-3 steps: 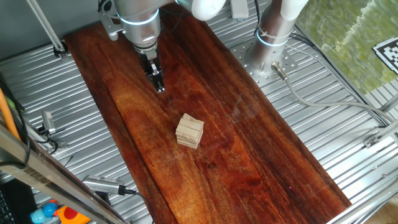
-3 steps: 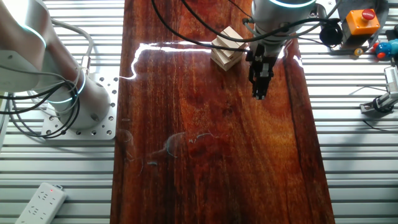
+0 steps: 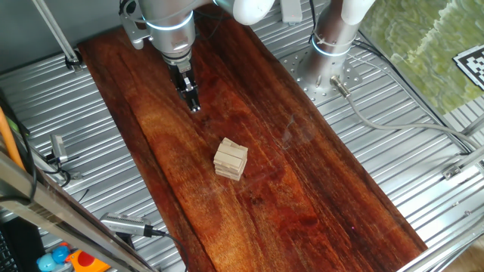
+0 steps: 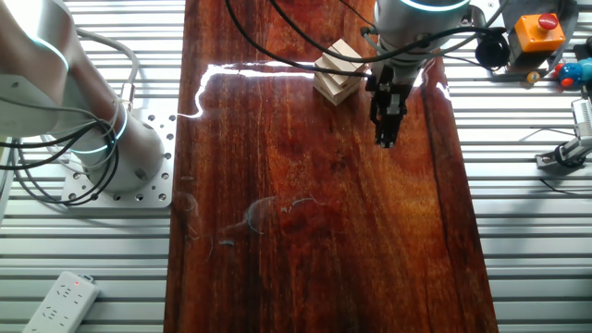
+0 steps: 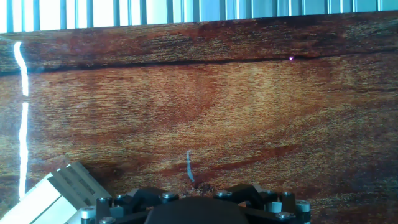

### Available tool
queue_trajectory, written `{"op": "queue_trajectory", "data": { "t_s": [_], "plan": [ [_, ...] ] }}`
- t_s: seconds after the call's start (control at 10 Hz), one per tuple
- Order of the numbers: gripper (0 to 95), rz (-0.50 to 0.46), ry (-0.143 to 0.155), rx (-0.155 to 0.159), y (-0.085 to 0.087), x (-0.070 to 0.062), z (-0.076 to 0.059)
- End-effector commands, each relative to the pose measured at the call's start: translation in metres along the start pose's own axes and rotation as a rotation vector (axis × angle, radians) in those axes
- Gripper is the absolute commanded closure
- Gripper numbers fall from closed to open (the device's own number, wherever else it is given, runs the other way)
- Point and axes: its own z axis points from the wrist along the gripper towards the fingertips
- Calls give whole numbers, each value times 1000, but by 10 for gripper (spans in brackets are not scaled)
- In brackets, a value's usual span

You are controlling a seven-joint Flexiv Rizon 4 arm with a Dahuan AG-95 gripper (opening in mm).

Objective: Play Jenga

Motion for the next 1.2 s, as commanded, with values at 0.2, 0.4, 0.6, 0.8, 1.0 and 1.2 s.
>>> {"op": "queue_trajectory", "data": {
  "t_s": [0.2,0.4,0.6,0.8,1.0,1.2],
  "plan": [
    [950,-388,-88,-105,0,0,0],
    [950,-387,-82,-93,0,0,0],
    [950,-382,-77,-75,0,0,0],
    [950,-378,-76,-74,0,0,0],
    [950,-372,-76,-72,0,0,0],
    [950,-370,-76,-70,0,0,-1]
  ]
}}
